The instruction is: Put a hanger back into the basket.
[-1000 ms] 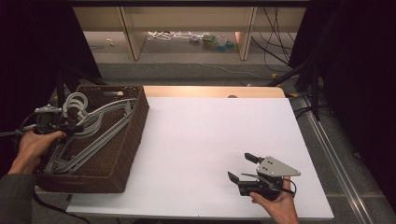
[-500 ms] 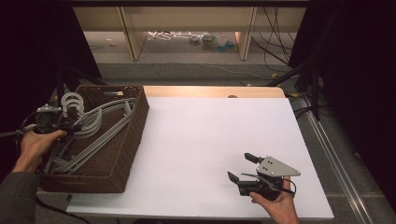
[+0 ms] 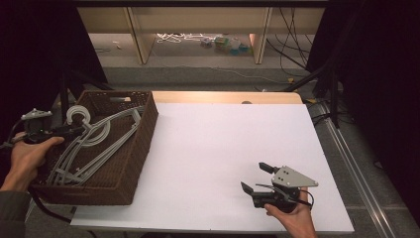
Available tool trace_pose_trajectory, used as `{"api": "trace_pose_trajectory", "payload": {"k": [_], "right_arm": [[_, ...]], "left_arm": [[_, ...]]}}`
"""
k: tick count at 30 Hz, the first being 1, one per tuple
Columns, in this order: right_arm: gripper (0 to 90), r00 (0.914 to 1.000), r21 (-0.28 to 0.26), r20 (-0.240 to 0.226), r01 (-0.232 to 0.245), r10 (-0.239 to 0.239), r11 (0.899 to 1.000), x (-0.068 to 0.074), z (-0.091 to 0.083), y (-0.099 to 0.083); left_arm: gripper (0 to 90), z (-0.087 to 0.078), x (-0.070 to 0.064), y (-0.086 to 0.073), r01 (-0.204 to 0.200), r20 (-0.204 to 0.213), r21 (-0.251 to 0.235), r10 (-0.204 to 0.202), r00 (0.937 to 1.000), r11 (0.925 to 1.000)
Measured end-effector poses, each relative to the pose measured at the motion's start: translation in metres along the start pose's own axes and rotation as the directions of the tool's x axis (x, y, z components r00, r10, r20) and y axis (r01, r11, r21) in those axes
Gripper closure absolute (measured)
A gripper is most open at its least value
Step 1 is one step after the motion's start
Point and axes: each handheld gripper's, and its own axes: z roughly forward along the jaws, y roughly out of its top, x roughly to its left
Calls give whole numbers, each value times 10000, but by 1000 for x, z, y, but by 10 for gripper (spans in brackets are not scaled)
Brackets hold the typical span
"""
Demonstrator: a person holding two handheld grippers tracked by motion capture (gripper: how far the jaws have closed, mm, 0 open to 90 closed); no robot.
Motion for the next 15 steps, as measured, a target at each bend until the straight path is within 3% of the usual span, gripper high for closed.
{"api": "trace_pose_trajectory", "payload": {"k": [3, 7, 11, 15], "right_arm": [[165, 10000, 143, 16, 22, -22, 9999, 0, -1, 1], [165, 10000, 153, 41, -34, 34, 9999, -1, -1, 1], [165, 10000, 137, 44, -39, 38, 9999, -1, -1, 0], [165, 10000, 37, -6, -29, 29, 10000, -1, 1, 0]], "left_arm": [[391, -10, -4, 3, 222, -50, -529, -225, 9997, 9984], [361, -25, -16, 7, 172, 80, -1085, -165, 9998, 9940], [319, -40, -36, 9, 149, 303, -1585, -103, 9995, 9873], [285, -54, -62, 6, 315, 949, -2186, -109, 9954, 9753]]}}
